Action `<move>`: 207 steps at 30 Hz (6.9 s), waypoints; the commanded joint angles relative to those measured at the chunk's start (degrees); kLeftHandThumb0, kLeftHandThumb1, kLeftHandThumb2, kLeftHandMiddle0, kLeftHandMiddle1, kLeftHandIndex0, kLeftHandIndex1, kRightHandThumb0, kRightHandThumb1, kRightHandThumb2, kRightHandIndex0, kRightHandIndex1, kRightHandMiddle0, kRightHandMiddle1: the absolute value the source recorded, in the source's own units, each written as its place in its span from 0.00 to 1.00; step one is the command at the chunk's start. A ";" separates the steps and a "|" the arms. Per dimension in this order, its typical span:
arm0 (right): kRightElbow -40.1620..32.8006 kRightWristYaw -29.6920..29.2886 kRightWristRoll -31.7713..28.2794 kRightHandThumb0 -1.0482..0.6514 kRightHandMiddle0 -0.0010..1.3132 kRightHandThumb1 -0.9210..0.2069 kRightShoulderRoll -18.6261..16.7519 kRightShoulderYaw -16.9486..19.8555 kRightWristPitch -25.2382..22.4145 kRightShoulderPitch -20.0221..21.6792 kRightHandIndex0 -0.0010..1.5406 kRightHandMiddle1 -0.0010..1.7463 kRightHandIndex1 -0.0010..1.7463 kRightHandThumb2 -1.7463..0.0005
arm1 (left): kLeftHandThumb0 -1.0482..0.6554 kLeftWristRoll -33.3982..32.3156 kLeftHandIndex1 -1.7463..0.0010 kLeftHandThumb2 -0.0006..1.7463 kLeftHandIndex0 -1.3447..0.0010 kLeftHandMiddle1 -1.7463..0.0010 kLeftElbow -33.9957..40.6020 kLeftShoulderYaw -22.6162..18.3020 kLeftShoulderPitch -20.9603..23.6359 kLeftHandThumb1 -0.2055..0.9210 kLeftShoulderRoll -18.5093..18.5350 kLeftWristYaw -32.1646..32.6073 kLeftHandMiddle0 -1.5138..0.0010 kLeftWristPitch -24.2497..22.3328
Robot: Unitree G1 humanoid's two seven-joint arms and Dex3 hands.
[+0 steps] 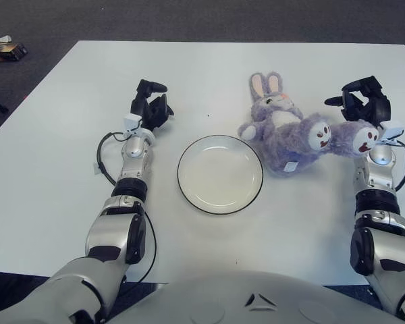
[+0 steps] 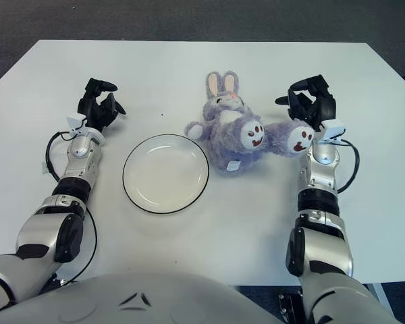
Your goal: Put the doll into the plate.
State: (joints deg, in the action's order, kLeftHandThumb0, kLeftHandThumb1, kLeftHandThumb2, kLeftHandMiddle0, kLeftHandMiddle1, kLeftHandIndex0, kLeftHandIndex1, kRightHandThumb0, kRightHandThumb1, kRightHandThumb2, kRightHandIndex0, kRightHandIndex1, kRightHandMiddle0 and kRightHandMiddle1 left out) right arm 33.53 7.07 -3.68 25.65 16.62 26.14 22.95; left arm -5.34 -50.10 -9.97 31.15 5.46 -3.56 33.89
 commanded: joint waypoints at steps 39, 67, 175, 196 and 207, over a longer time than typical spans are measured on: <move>-5.59 -5.43 24.21 0.41 0.24 0.00 17.47 -8.72 7.51 -2.91 0.37 0.52 0.13 0.89 | 0.40 0.79 0.00 0.38 0.79 0.00 -3.43 0.43 -3.70 0.90 -1.91 0.98 0.47 1.52; 8.57 -20.42 38.67 0.39 0.32 0.01 23.49 -18.24 26.84 5.65 0.34 0.19 0.03 0.99 | 0.40 0.86 0.00 0.38 0.79 0.00 -4.01 0.49 -3.44 0.89 -1.77 0.91 0.47 1.70; -5.91 26.78 24.58 0.23 0.10 0.00 20.29 -33.86 27.79 21.59 0.00 0.00 0.00 0.99 | 0.40 1.21 0.00 0.41 0.78 0.00 -7.42 0.84 -2.30 0.87 -1.42 0.32 0.46 3.37; 0.22 44.65 22.60 0.16 0.09 0.00 16.29 -40.62 23.75 29.40 0.00 0.00 0.00 0.98 | 0.40 1.76 0.00 0.41 0.78 0.00 -6.91 1.79 -2.68 0.87 -2.32 1.33 0.45 3.90; 3.01 63.68 14.96 0.15 0.09 0.00 14.48 -43.28 14.80 32.95 0.01 0.00 0.00 0.98 | 0.40 2.36 0.00 0.41 0.78 0.00 -5.75 2.09 -3.20 0.87 -2.92 2.08 0.45 4.02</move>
State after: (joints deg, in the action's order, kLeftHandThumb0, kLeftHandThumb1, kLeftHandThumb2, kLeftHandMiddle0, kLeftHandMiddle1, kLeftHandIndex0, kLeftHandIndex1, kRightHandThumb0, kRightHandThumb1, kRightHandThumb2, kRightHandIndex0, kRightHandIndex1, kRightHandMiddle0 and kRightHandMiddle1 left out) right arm 35.38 64.33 12.91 41.01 -25.09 44.79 54.13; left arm -3.98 -53.62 -8.73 33.27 4.80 -2.14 37.21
